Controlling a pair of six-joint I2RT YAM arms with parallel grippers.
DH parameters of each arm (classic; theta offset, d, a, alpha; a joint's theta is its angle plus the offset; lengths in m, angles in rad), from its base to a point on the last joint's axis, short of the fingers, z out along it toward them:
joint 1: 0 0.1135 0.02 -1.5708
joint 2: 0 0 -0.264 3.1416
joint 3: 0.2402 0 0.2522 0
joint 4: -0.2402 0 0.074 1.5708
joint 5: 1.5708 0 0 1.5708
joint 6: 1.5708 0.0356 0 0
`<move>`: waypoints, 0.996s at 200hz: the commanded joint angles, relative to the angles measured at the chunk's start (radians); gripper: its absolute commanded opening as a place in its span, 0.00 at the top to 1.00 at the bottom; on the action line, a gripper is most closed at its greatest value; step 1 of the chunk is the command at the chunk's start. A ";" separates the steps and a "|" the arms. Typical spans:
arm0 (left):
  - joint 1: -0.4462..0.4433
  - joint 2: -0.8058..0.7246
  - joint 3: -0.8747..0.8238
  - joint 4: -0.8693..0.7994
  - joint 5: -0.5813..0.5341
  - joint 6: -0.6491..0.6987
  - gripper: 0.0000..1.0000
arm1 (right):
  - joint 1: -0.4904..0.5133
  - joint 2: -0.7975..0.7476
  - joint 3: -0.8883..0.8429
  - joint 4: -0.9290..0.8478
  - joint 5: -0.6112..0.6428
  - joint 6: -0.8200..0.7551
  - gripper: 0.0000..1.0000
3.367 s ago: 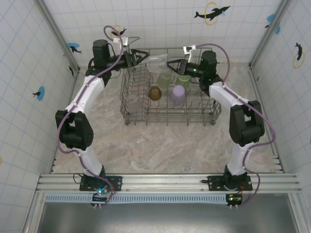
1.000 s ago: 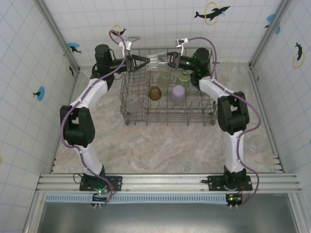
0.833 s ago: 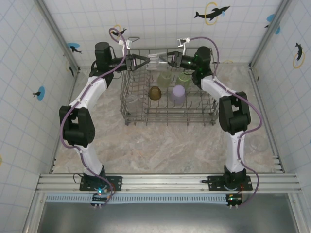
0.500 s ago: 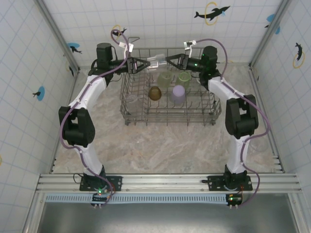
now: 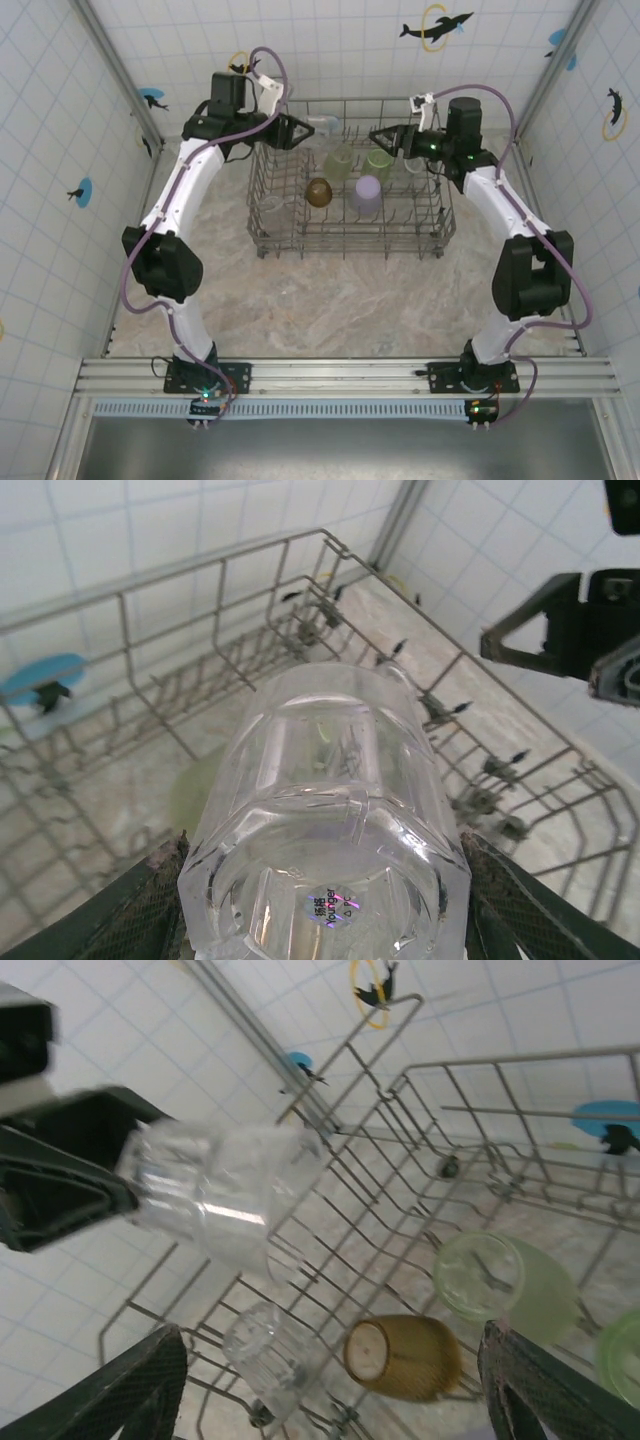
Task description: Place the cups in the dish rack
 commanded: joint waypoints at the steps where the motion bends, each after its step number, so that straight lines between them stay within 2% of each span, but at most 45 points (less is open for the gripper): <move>1: -0.019 0.021 0.065 -0.132 -0.180 0.104 1.00 | 0.007 -0.076 -0.041 -0.194 0.126 -0.161 0.15; 17: -0.045 0.023 0.065 -0.159 -0.297 0.143 1.00 | 0.010 -0.121 -0.079 -0.229 0.190 -0.186 0.09; 24: -0.051 0.027 0.065 -0.169 -0.342 0.154 1.00 | 0.011 -0.140 -0.098 -0.237 0.216 -0.191 0.00; 54: -0.077 0.051 0.070 -0.199 -0.461 0.171 1.00 | 0.022 -0.217 -0.157 -0.273 0.336 -0.202 0.00; 96: -0.100 0.080 0.085 -0.239 -0.642 0.207 1.00 | 0.034 -0.319 -0.232 -0.263 0.392 -0.214 0.00; 101: -0.103 0.082 0.085 -0.243 -0.661 0.214 1.00 | 0.035 -0.330 -0.240 -0.257 0.428 -0.214 0.00; 157: -0.123 0.072 0.056 -0.248 -0.820 0.269 1.00 | 0.036 -0.385 -0.279 -0.238 0.436 -0.207 0.00; 183: -0.123 0.066 0.022 -0.249 -0.845 0.284 1.00 | 0.038 -0.389 -0.286 -0.245 0.437 -0.210 0.00; 186: -0.152 0.065 0.016 -0.250 -0.846 0.286 1.00 | 0.038 -0.389 -0.288 -0.246 0.438 -0.210 0.00; 199: -0.158 0.063 -0.004 -0.252 -0.848 0.291 1.00 | 0.038 -0.387 -0.292 -0.250 0.439 -0.211 0.00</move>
